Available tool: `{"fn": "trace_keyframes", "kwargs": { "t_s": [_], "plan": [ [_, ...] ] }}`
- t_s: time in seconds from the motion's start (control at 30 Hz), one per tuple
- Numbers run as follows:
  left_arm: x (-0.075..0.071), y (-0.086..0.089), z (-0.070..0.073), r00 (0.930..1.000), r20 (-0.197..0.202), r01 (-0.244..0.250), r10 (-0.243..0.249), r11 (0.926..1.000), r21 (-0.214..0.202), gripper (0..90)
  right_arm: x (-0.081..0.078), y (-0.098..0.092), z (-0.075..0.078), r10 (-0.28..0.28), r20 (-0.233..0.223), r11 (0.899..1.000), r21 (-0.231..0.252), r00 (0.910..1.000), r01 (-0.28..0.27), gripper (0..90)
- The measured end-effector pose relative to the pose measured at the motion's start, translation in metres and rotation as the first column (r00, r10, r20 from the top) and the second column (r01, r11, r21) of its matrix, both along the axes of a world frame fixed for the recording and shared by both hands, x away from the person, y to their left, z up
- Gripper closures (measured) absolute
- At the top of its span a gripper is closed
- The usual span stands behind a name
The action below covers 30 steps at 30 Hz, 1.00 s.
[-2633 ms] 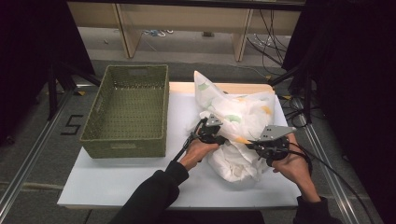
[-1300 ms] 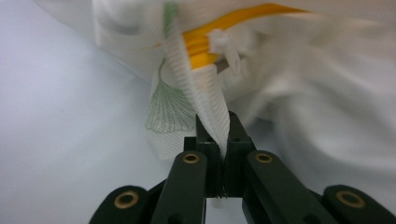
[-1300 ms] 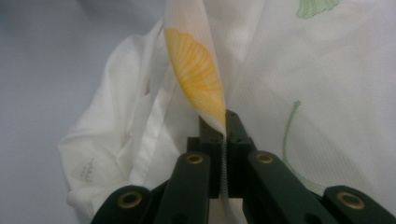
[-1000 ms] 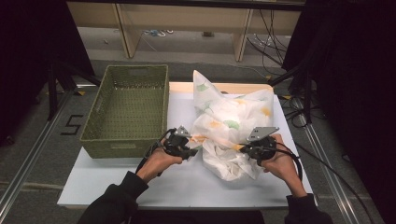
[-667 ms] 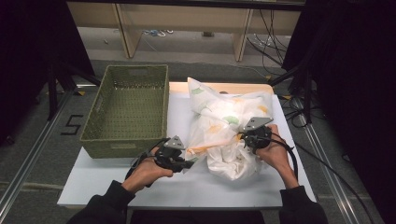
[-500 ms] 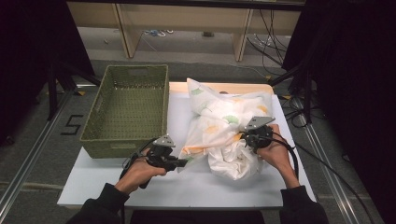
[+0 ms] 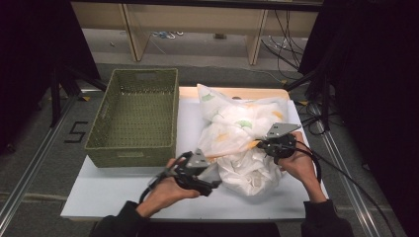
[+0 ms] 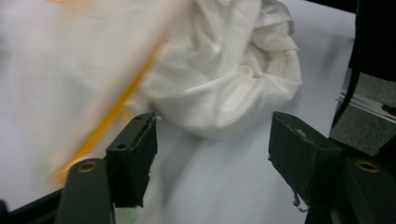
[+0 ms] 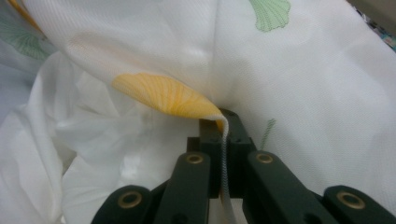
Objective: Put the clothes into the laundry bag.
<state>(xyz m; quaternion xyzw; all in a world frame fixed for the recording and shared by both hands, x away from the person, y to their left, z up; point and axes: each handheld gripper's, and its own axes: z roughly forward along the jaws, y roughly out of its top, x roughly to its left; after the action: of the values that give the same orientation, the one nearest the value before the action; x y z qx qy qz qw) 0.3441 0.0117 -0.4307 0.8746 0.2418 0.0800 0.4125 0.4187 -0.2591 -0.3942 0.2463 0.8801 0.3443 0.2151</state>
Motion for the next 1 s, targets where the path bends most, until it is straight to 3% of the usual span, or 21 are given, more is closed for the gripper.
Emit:
{"fn": "trace_keyframes", "kwargs": {
  "t_s": [0.03,0.07,0.13,0.2,0.23,0.4,0.43,0.47,0.5,0.53,0.57,0.6,0.7,0.8,0.93,1.0],
  "plan": [
    [0.003,-0.015,-0.011,0.9996,-0.015,0.025,-0.024,0.9993,0.028,24.6,0.000,0.000,0.000,0.012,0.012,1.000,-0.004,0.9999,-0.012,89.8],
    [0.006,-0.023,-0.018,0.9999,-0.003,0.015,-0.015,0.9989,0.045,21.8,0.000,-0.001,0.001,0.013,0.010,1.000,-0.001,0.9999,-0.013,89.8],
    [0.013,-0.043,-0.032,0.9994,-0.005,0.033,-0.033,0.9971,0.069,21.7,-0.001,-0.001,0.001,0.006,0.008,1.000,0.001,1.0000,-0.006,89.8],
    [0.021,-0.058,-0.039,0.9996,0.026,0.007,-0.010,0.9964,0.085,11.5,-0.002,-0.002,0.001,0.002,0.003,1.000,0.001,1.0000,-0.002,89.8],
    [0.024,-0.064,-0.041,0.9998,0.019,-0.005,0.004,0.9971,0.076,3.3,-0.002,-0.002,0.001,0.007,0.004,1.000,0.002,1.0000,-0.007,89.8],
    [0.034,-0.088,-0.048,0.9929,0.119,-0.022,0.009,0.9936,0.111,0.0,-0.002,-0.002,-0.002,0.009,-0.009,1.000,-0.004,0.9999,-0.009,89.8],
    [0.035,-0.091,-0.048,0.9874,0.158,-0.026,0.005,0.9912,0.130,2.5,-0.001,-0.003,-0.002,0.018,-0.003,1.000,-0.009,0.9998,-0.018,89.8],
    [0.036,-0.092,-0.049,0.9812,0.193,-0.026,-0.001,0.9900,0.139,16.1,-0.003,-0.003,-0.003,0.004,-0.017,1.000,-0.005,0.9998,-0.004,89.7],
    [0.038,-0.095,-0.050,0.9707,0.240,-0.042,0.007,0.9888,0.143,26.3,-0.004,-0.003,-0.003,0.007,-0.020,1.000,-0.002,0.9998,-0.007,89.8],
    [0.040,-0.095,-0.049,0.9662,0.257,-0.053,0.012,0.9869,0.152,38.9,-0.003,-0.004,-0.003,0.010,-0.012,1.000,-0.003,0.9999,-0.010,89.8],
    [0.042,-0.094,-0.049,0.9656,0.259,-0.060,0.020,0.9873,0.147,57.3,-0.005,-0.005,-0.002,-0.004,-0.025,1.000,0.000,0.9997,0.004,89.7],
    [0.044,-0.094,-0.048,0.9684,0.248,-0.064,0.030,0.9895,0.129,57.3,-0.004,-0.005,-0.002,0.007,-0.014,1.000,0.000,0.9999,-0.007,89.8],
    [0.045,-0.090,-0.043,0.9707,0.238,-0.061,0.034,0.9924,0.107,73.0,-0.003,-0.008,-0.001,0.019,-0.009,1.000,0.004,0.9998,-0.019,89.8],
    [0.048,-0.084,-0.035,0.9687,0.243,-0.072,0.051,0.9942,0.080,74.1,-0.005,-0.009,0.000,0.000,-0.029,1.000,0.011,0.9996,0.000,89.8],
    [0.058,-0.071,-0.011,0.9484,0.295,-0.134,0.116,0.9901,0.042,74.9,-0.008,-0.013,0.009,0.009,0.011,1.000,0.025,0.9999,-0.009,89.9],
    [0.065,-0.064,0.002,0.9328,0.328,-0.165,0.148,0.9859,0.024,75.1,-0.013,-0.014,0.018,0.013,0.026,0.999,0.036,0.9996,-0.014,89.9]
  ]
}}
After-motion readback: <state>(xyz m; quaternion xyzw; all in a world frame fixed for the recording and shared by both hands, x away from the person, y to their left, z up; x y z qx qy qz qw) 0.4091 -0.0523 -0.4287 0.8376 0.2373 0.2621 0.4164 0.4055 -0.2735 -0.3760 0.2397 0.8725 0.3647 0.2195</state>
